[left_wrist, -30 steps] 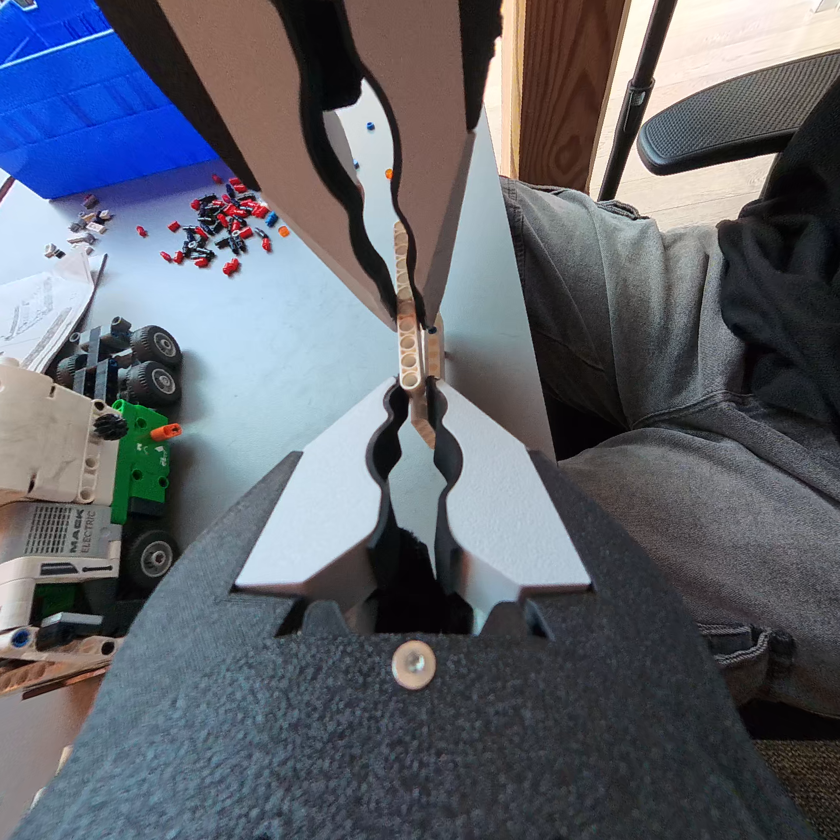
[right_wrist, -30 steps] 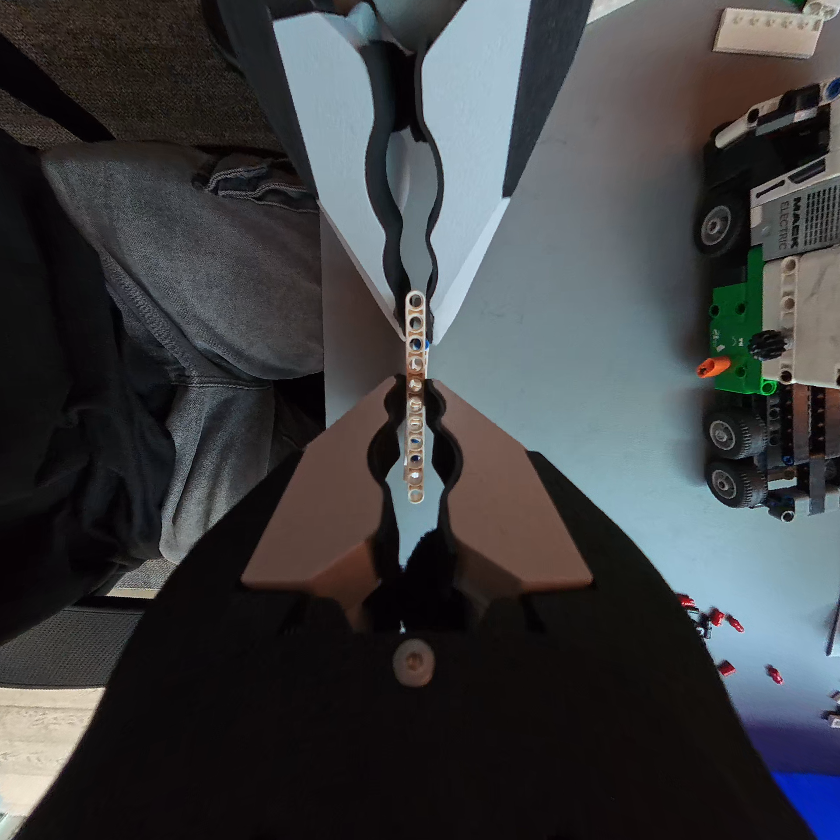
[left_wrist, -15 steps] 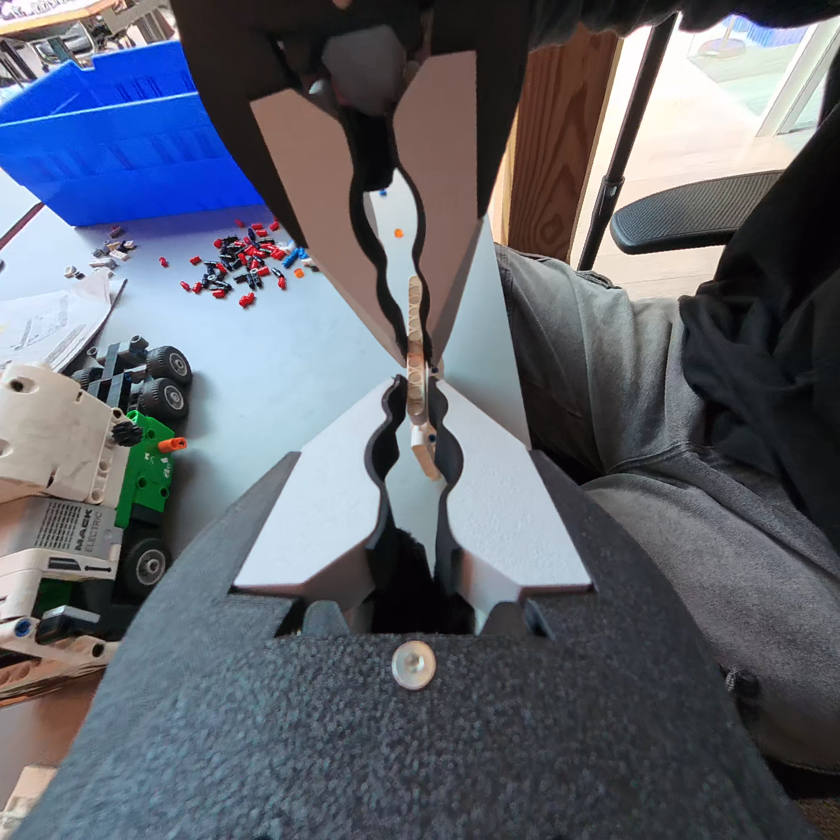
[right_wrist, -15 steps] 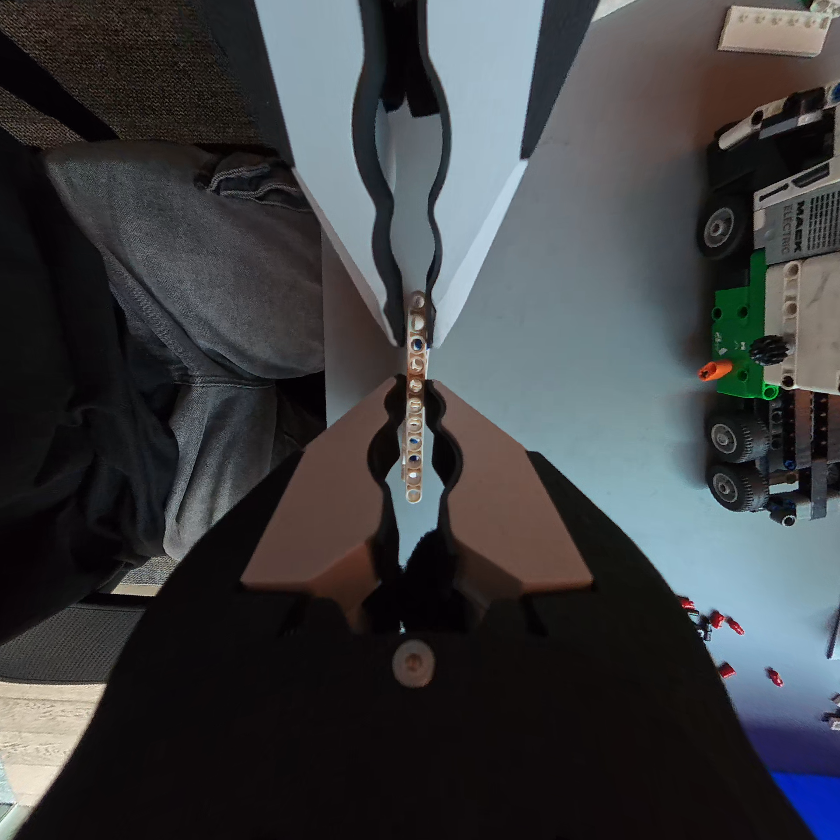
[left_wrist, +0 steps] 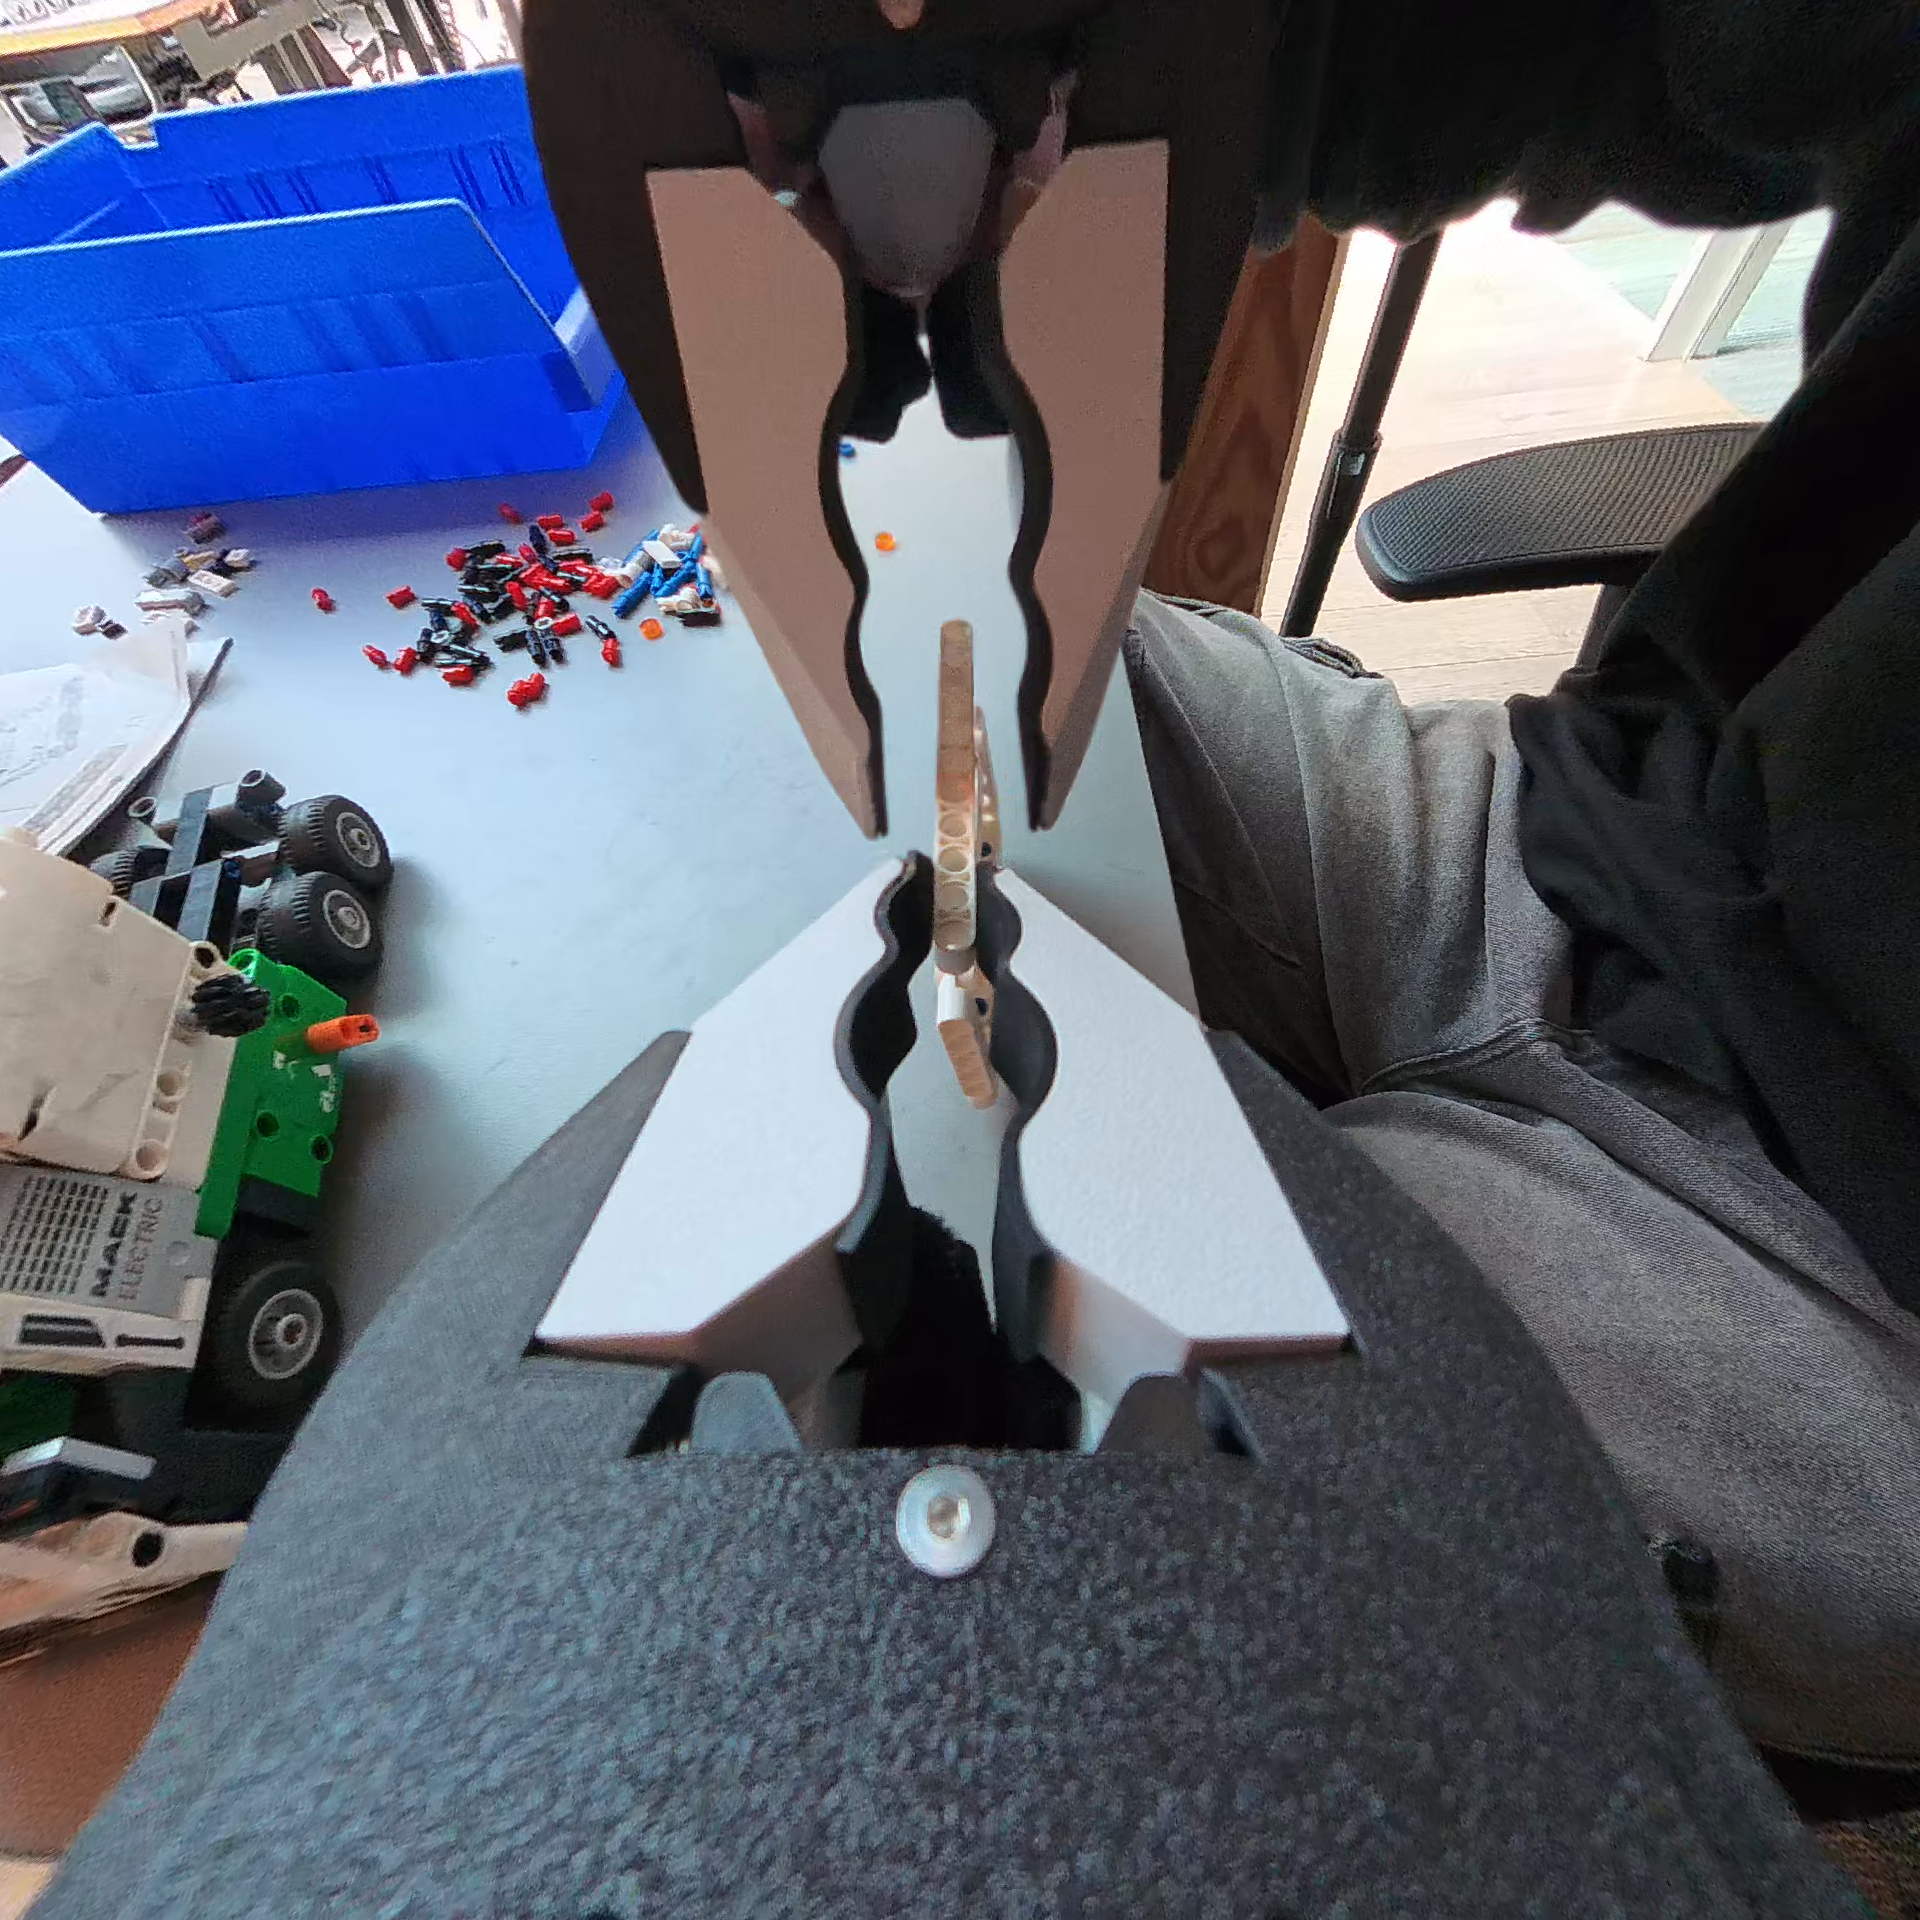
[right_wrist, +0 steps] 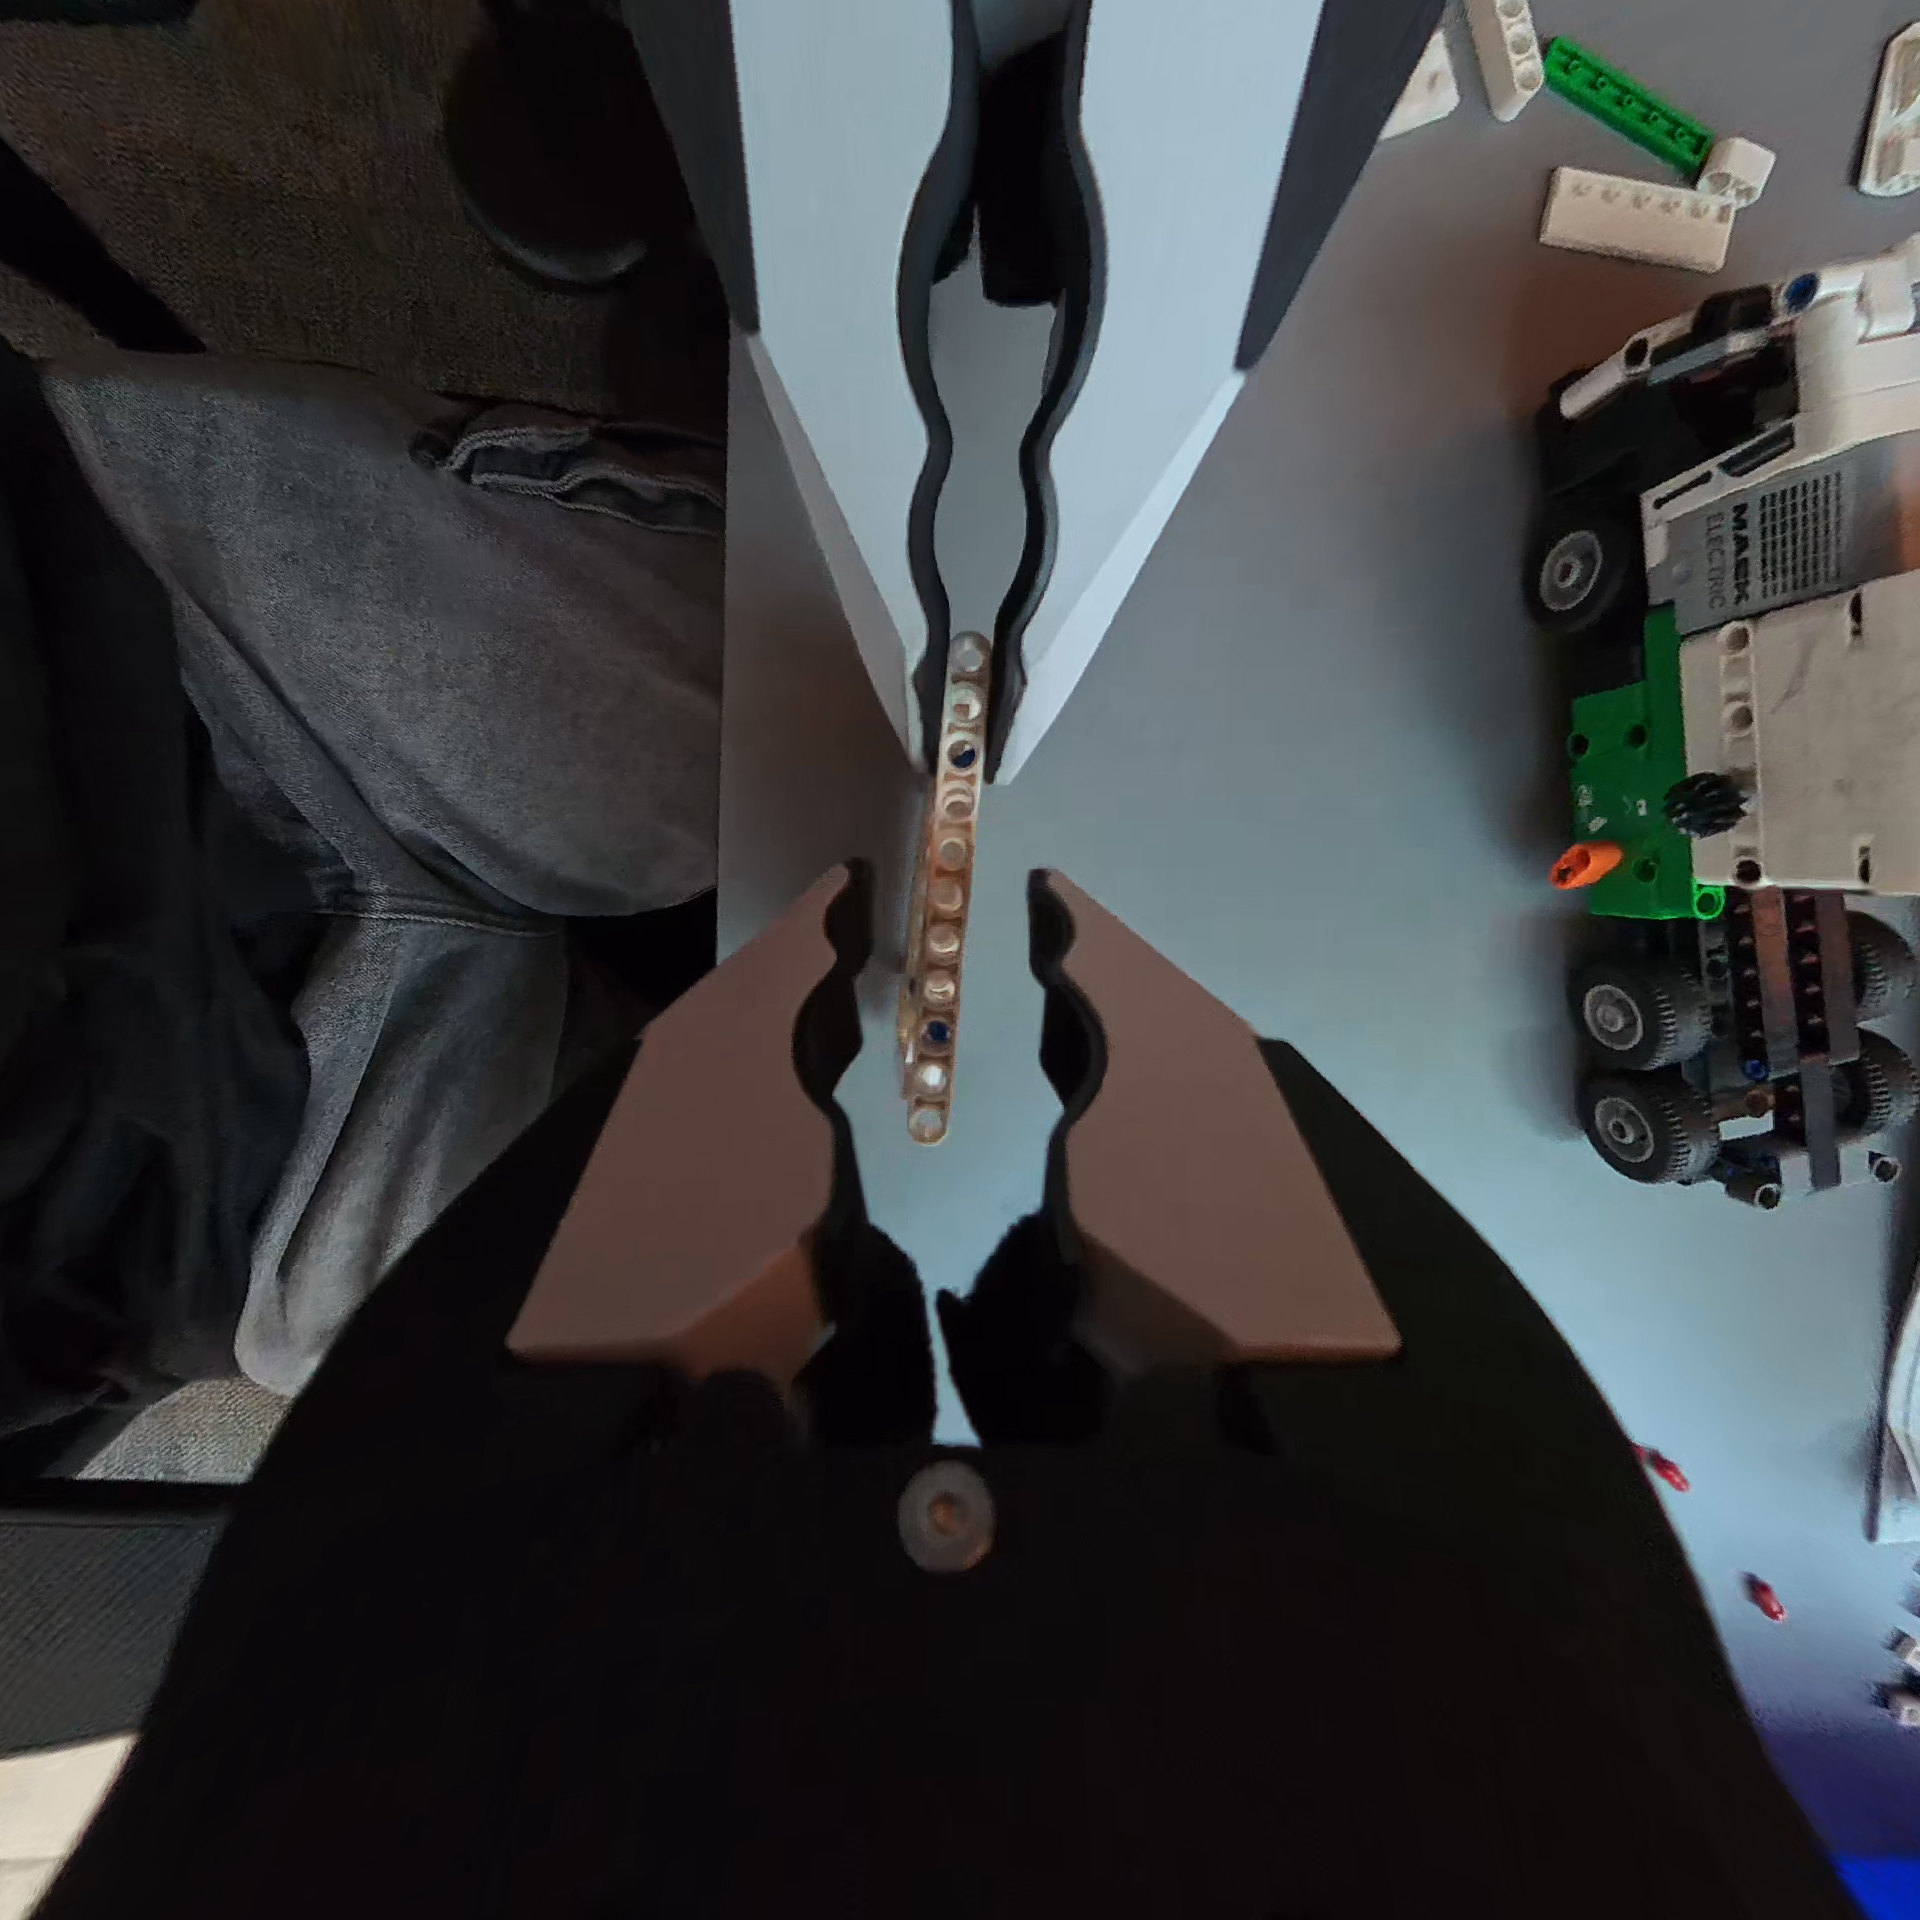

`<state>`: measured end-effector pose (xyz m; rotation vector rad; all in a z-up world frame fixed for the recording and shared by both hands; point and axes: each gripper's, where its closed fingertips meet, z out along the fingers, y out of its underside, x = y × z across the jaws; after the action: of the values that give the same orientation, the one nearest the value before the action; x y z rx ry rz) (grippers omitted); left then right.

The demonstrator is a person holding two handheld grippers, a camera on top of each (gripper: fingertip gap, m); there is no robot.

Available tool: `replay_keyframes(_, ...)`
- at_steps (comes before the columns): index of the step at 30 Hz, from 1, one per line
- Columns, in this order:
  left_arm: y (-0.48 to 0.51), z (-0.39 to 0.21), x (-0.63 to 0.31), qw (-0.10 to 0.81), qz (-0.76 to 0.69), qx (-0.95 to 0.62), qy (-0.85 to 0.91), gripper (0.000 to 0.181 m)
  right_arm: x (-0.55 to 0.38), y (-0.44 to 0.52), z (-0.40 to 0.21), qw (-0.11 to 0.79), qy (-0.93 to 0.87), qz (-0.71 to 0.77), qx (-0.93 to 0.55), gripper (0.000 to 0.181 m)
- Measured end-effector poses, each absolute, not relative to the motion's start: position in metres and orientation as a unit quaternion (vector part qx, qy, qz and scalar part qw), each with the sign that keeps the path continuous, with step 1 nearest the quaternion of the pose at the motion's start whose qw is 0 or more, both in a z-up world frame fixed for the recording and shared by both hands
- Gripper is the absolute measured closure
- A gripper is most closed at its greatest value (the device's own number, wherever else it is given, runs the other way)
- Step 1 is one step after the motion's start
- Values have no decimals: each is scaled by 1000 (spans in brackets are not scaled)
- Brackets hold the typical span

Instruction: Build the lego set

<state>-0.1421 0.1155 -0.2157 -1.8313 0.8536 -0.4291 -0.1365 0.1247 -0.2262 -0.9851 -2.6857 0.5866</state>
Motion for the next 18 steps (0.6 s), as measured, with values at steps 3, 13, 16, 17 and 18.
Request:
replay_keyframes(3, 116, -216, -143, 510, -178, -762, 357, 175, -132, 133, -219, 163, -889, 251, -347, 150)
replay_keyframes(13, 114, -216, -135, 504, -181, -761, 366, 175, -117, 137, -207, 311, -754, 439, -376, 153)
replay_keyframes(16, 114, -216, -135, 503, -181, -762, 367, 175, -118, 138, -217, 318, -762, 426, -370, 157)
replay_keyframes(17, 114, -216, -135, 503, -181, -762, 366, 175, -118, 139, -219, 319, -764, 424, -367, 161)
replay_keyframes(18, 114, -216, -135, 503, -182, -762, 366, 175, -119, 141, -218, 327, -760, 426, -366, 167)
